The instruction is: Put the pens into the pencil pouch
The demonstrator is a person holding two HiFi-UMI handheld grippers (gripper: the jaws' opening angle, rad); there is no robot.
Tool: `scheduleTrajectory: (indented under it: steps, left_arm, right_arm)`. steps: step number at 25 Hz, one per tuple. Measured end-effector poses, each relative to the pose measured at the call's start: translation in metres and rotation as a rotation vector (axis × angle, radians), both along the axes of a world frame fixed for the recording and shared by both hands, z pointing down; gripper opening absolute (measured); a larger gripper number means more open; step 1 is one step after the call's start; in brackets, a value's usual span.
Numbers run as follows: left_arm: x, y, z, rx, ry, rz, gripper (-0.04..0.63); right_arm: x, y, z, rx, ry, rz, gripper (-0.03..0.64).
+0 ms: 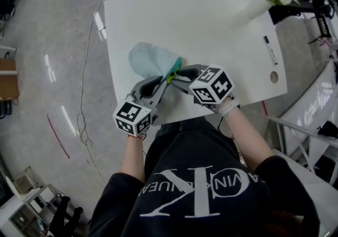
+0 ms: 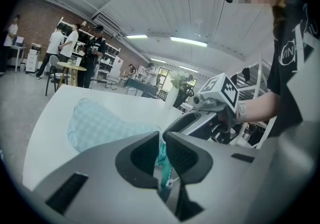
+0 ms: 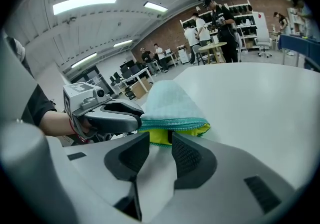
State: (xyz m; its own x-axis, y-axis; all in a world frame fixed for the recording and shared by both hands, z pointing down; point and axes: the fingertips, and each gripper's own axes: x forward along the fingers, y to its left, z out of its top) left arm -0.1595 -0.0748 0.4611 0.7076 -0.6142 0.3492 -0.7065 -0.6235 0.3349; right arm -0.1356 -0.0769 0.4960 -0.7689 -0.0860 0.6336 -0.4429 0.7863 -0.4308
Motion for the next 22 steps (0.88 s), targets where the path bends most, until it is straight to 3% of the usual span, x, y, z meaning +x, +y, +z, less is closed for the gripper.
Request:
scheduleTrajectory:
  steps: [13, 18, 22]
  left_arm:
    - [0.001, 0.007, 0.001, 0.014, -0.018, 0.025, 0.044]
    - [0.021, 0.006, -0.002, 0.032, -0.018, 0.056, 0.044]
    - [0.038, 0.004, -0.005, 0.035, -0.043, 0.033, 0.044]
  right_arm:
    - [0.053, 0.005, -0.011, 0.086, -0.01, 0.298, 0.15]
    - [0.097, 0.007, -0.013, 0.132, -0.009, 0.419, 0.15]
    - [0.139, 0.004, -0.009, 0.143, 0.01, 0.485, 0.15]
